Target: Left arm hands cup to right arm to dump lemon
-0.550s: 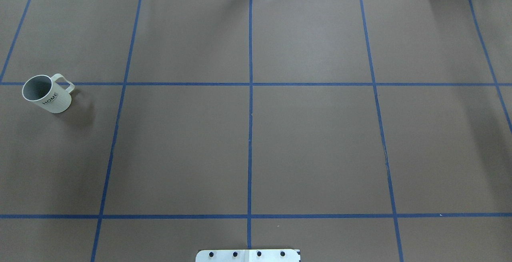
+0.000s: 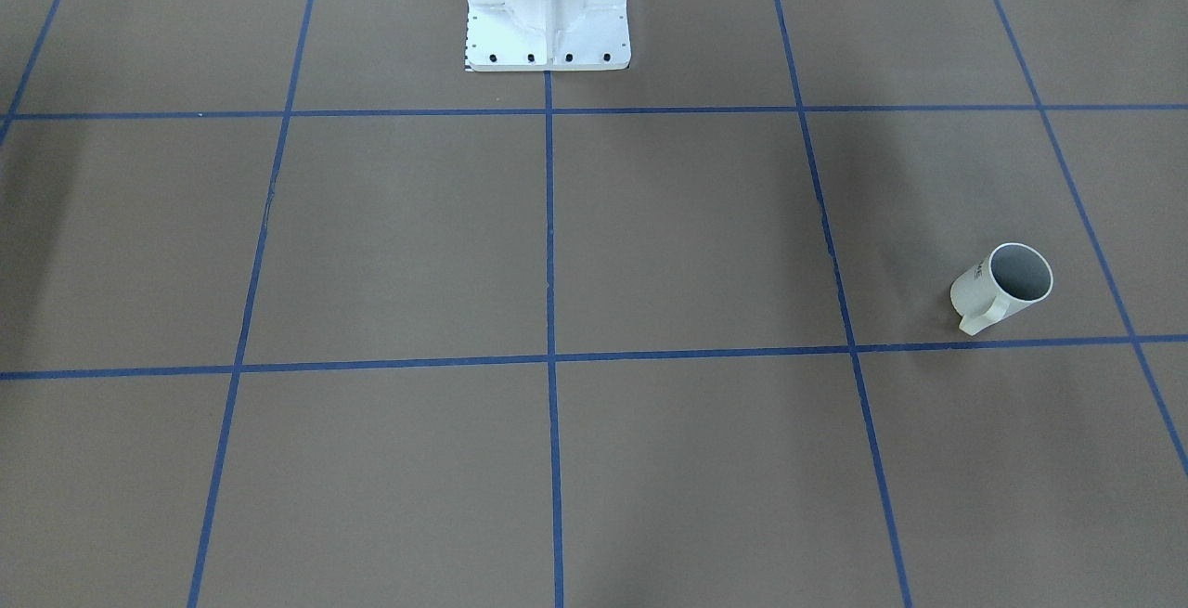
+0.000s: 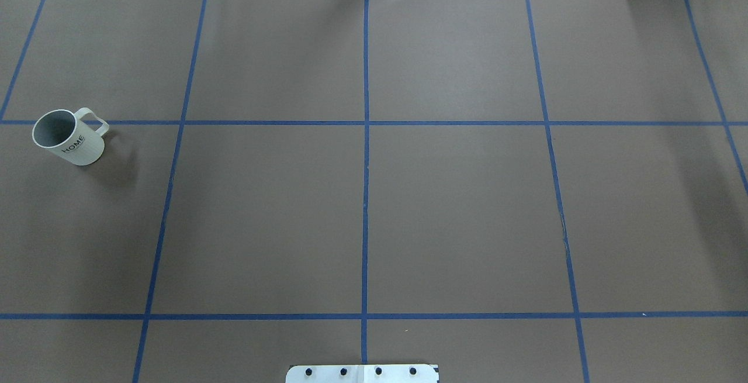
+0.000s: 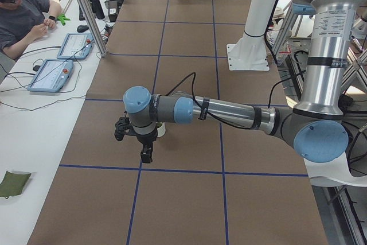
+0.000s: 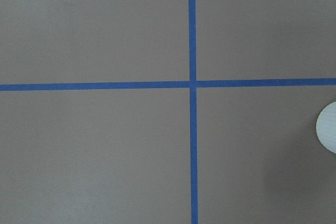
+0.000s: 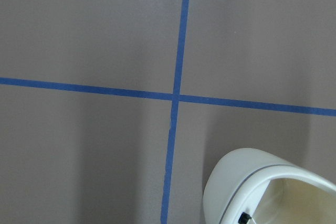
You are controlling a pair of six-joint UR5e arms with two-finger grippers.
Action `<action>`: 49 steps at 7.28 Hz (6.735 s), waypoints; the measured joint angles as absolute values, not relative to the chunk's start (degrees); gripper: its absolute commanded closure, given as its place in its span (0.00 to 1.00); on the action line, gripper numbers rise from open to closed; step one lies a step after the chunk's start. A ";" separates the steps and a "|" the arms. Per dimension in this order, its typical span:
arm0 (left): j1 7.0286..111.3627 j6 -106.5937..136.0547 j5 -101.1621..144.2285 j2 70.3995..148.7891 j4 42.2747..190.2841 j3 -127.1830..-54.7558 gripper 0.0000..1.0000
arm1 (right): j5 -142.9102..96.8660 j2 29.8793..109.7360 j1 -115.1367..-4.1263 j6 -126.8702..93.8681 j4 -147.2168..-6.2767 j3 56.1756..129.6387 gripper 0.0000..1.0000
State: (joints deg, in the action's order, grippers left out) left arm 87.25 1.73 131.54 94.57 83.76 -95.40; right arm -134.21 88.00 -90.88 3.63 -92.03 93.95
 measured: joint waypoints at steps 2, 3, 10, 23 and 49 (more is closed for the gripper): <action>85.83 1.89 131.13 97.62 85.77 -94.65 0.00 | -134.27 87.65 -90.83 3.26 -91.94 96.53 0.00; 85.25 1.96 131.03 98.42 88.01 -93.11 0.00 | -134.40 87.64 -90.68 2.81 -91.49 97.02 0.00; 71.77 3.92 131.29 102.16 101.70 -89.78 0.00 | -133.81 83.28 -80.47 -2.10 -81.38 95.66 0.00; 66.22 4.77 130.96 104.04 102.46 -82.66 0.61 | -133.77 75.63 -74.36 -17.68 -70.40 95.07 0.00; 53.72 88.26 143.62 140.98 101.57 -76.38 1.00 | -62.94 56.39 -24.34 -35.69 -47.76 94.20 0.01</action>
State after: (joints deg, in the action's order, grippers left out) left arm 53.72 88.26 143.62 140.98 101.57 -76.38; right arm -62.94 56.39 -24.34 -35.69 -47.76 94.20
